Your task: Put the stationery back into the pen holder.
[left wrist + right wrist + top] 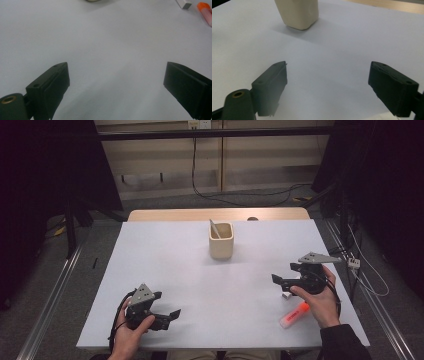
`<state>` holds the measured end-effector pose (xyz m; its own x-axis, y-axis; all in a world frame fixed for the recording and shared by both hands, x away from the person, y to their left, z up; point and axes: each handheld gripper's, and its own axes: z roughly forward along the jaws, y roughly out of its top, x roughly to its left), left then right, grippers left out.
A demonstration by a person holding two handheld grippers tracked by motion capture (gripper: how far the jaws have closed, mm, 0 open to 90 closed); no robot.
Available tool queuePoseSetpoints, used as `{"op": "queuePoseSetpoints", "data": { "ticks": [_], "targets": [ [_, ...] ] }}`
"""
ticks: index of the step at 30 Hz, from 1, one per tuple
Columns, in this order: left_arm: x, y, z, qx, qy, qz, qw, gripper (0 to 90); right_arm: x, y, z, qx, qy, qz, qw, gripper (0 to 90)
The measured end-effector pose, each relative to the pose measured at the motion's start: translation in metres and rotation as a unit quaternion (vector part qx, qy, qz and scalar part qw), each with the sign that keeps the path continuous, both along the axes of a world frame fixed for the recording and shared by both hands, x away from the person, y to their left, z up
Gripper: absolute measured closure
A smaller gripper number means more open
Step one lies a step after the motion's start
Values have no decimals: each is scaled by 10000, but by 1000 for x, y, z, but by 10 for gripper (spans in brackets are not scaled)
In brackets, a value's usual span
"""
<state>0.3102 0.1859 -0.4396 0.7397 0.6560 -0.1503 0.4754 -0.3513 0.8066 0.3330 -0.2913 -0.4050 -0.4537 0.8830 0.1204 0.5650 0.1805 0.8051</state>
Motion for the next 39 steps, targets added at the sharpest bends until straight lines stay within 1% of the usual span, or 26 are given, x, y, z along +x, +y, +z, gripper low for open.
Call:
{"op": "queuePoseSetpoints", "data": {
  "ticks": [2, 5, 8, 11, 16, 19, 21, 23, 25, 27, 30, 34, 36, 38, 39],
  "targets": [
    [0, 0, 0, 21, 7, -6, 10000, 64, -3, -3, -2, -9, 4, -47, 10000, 146],
    [0, 0, 0, -5, 5, -14, 10000, 64, -8, -8, -2, 8, 15, -128, 9999, 136],
    [0, 0, 0, -7, 3, -3, 10000, 64, -15, -11, -2, -17, -16, -186, 9998, 124],
    [0, -1, 0, -3, 3, -22, 10000, 64, -20, -16, -3, -28, 89, -218, 9997, 132],
    [0, -1, 0, -14, 0, -19, 10000, 64, -28, -25, -7, -89, 72, -336, 9994, 135],
    [0, -1, 0, 6, 2, -35, 10000, 64, -31, -27, -9, -24, 170, -396, 9991, 154],
    [0, -1, 0, -1, 1, -31, 10000, 64, -33, -23, -8, -78, 224, -357, 9991, 156],
    [0, -1, 0, -12, -3, -27, 10000, 64, -35, -19, -8, -191, 182, -268, 9993, 158],
    [0, -1, 0, -2, 12, -15, 10000, 64, -36, -17, -8, -266, 252, -167, 9992, 185],
    [0, 0, 0, 20, 13, -19, 10000, 64, -39, -18, -10, -400, 337, -112, 9986, 184],
    [0, -1, 0, 12, 6, -22, 10000, 64, -46, -23, -13, -395, 468, -66, 9981, 185],
    [0, -1, 0, 9, 6, -47, 10000, 64, -55, -30, -17, -470, 508, -39, 9976, 226],
    [0, -1, 0, 20, 8, -47, 10000, 64, -59, -34, -19, -442, 514, 34, 9977, 234],
    [0, -1, 0, 15, 6, -38, 10000, 64, -63, -37, -20, -435, 585, 38, 9973, 282],
    [0, -1, -1, 15, 5, -37, 10000, 64, -65, -39, -21, -428, 589, 50, 9973, 334]
  ]
}}
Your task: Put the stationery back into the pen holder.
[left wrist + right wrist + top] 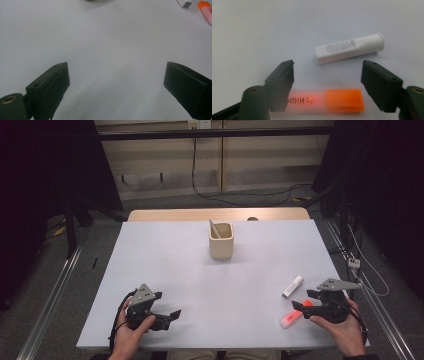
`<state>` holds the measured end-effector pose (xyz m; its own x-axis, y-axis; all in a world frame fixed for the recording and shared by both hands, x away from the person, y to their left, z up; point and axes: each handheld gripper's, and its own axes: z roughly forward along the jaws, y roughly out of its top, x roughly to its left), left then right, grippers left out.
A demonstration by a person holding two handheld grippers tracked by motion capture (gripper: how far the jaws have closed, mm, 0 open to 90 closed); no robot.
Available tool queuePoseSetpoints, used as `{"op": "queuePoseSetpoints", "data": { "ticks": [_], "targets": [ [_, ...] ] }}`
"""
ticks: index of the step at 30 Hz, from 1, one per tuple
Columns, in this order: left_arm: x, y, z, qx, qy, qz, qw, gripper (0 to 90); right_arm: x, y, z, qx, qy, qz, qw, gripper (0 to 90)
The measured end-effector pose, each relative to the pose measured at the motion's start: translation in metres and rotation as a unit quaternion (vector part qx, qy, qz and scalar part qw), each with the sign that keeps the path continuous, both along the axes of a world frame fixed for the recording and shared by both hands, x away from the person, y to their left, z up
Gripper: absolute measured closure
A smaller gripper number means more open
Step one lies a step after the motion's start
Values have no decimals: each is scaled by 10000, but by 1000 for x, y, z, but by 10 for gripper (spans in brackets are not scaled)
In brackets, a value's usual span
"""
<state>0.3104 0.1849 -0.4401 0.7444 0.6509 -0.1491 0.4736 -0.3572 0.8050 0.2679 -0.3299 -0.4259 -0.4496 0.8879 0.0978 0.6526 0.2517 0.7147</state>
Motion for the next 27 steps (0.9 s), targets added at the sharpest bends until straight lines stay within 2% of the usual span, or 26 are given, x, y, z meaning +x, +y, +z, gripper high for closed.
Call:
{"op": "queuePoseSetpoints", "data": {
  "ticks": [4, 6, 9, 12, 14, 20, 23, 27],
  "targets": [
    [0, 0, 0, -12, 2, -1, 10000, 64, -5, -8, -1, 56, -6, 74, 10000, 507],
    [0, 0, 0, -10, 1, 2, 10000, 64, -7, -9, 0, 91, -4, 206, 9997, 553],
    [0, 0, 0, -8, 4, 1, 10000, 64, -10, -5, -1, 122, 27, 482, 9988, 681],
    [-1, 1, 1, 9, 2, 26, 10000, 64, -16, 1, -2, 80, 134, 871, 9961, 813],
    [0, 1, 0, -1, 9, 20, 10000, 64, -22, 3, -3, 7, 169, 958, 9953, 900],
    [0, 0, 0, 11, -6, 7, 10000, 64, -31, 7, -5, -194, 228, 1218, 9921, 900],
    [0, 0, 0, 13, -11, 18, 10000, 64, -31, 6, -4, -229, 125, 1086, 9937, 900],
    [1, 0, -1, 21, -3, 10, 10000, 64, -24, -5, -3, -261, -19, 630, 9977, 900]
  ]
}}
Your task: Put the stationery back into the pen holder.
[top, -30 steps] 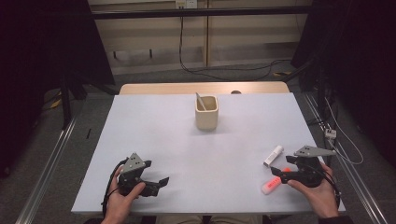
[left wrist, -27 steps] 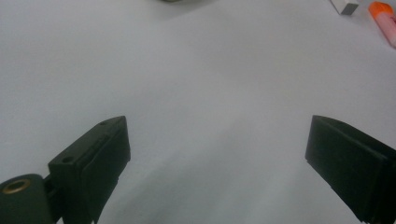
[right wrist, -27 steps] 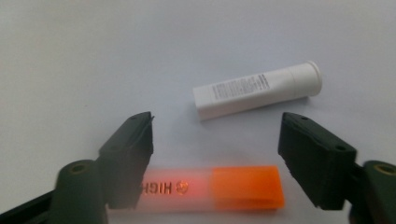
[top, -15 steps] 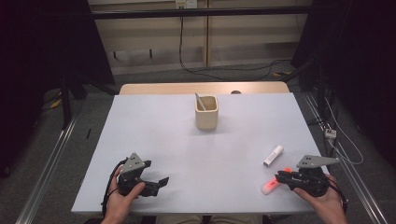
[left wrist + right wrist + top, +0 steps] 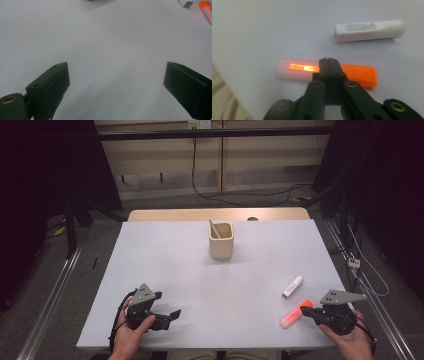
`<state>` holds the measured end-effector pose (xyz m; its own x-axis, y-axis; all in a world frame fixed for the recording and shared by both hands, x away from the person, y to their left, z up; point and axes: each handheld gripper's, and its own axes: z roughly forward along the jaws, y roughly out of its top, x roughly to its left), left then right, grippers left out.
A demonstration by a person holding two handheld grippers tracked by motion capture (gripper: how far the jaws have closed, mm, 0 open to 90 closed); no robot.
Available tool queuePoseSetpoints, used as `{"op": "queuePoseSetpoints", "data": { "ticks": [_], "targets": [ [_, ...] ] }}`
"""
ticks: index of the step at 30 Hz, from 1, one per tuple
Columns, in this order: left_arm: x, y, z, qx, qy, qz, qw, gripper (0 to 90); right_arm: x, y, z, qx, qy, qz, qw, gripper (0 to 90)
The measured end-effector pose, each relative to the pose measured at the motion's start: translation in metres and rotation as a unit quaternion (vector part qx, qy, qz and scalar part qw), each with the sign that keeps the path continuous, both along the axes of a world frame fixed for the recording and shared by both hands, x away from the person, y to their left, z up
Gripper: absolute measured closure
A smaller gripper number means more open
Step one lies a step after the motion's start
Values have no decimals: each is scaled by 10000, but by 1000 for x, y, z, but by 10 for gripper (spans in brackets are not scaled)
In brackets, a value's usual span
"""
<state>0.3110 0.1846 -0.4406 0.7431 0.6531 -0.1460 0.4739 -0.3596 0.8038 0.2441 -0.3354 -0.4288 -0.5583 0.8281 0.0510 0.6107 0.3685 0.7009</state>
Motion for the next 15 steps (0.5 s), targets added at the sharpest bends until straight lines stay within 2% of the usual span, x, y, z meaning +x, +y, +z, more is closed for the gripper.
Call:
{"op": "queuePoseSetpoints", "data": {
  "ticks": [5, 9, 15],
  "targets": [
    [0, 0, 0, -7, -5, -1, 10000, 64, 17, -10, -1, -129, -148, -455, 9988, 900],
    [0, 0, 0, -8, -8, -1, 10000, 64, 31, -9, -4, -160, -83, -540, 9984, 900],
    [0, 1, 0, -6, -2, 20, 10000, 64, 47, -1, -12, -328, 205, -450, 9982, 900]
  ]
}}
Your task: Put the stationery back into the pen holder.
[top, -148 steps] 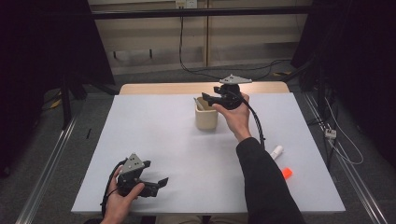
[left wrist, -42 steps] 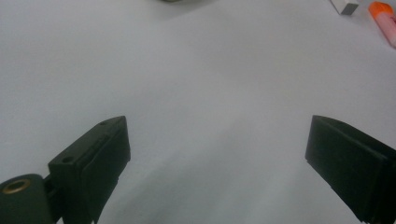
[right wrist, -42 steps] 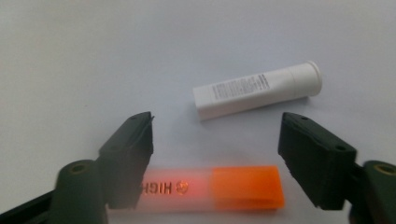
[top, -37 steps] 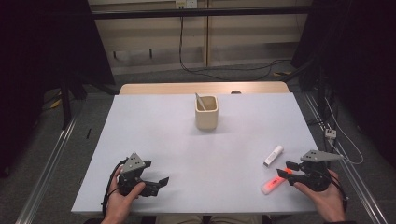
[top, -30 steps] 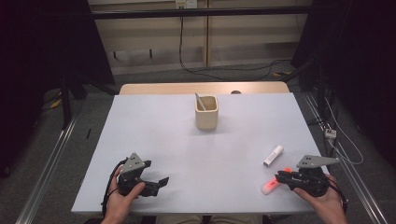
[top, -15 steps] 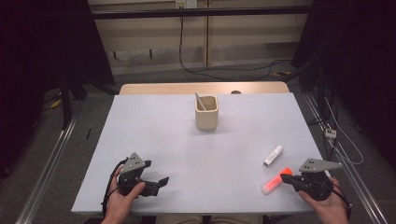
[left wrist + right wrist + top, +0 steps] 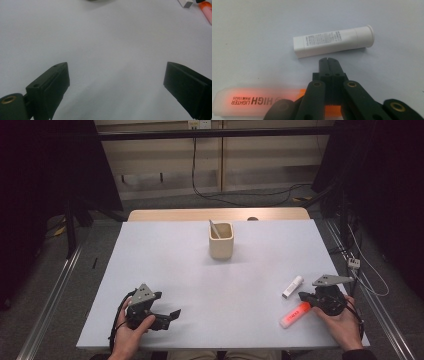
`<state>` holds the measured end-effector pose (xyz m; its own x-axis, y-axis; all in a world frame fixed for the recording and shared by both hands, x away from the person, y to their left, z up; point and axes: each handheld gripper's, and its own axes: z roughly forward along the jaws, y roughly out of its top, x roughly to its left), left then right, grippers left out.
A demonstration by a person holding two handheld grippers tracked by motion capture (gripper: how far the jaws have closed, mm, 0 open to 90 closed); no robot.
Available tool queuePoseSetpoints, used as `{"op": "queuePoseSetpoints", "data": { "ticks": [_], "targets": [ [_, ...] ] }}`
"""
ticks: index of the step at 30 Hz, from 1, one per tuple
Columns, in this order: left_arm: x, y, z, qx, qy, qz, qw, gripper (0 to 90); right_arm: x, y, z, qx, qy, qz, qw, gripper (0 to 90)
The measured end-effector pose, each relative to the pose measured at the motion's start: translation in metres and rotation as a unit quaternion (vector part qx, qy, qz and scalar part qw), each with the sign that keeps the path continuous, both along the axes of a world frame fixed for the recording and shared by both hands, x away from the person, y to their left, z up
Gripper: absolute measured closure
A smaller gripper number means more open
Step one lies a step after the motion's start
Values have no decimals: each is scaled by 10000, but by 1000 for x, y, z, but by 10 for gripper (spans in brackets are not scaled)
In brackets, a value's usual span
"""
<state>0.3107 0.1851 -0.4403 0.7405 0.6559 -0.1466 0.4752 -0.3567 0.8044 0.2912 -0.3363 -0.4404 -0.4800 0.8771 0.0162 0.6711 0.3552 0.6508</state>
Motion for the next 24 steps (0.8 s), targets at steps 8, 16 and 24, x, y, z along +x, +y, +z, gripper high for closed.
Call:
{"op": "queuePoseSetpoints", "data": {
  "ticks": [8, 16, 24],
  "targets": [
    [0, 0, 0, -6, -5, -19, 10000, 64, 1, 0, -5, -114, 193, 40, 9997, 900],
    [0, 0, 0, 8, 1, 9, 10000, 64, 0, -4, -5, -26, 324, -41, 9995, 900],
    [0, 0, 0, -2, 6, -1, 10000, 64, -5, -5, 0, -170, 564, -119, 9982, 900]
  ]
}}
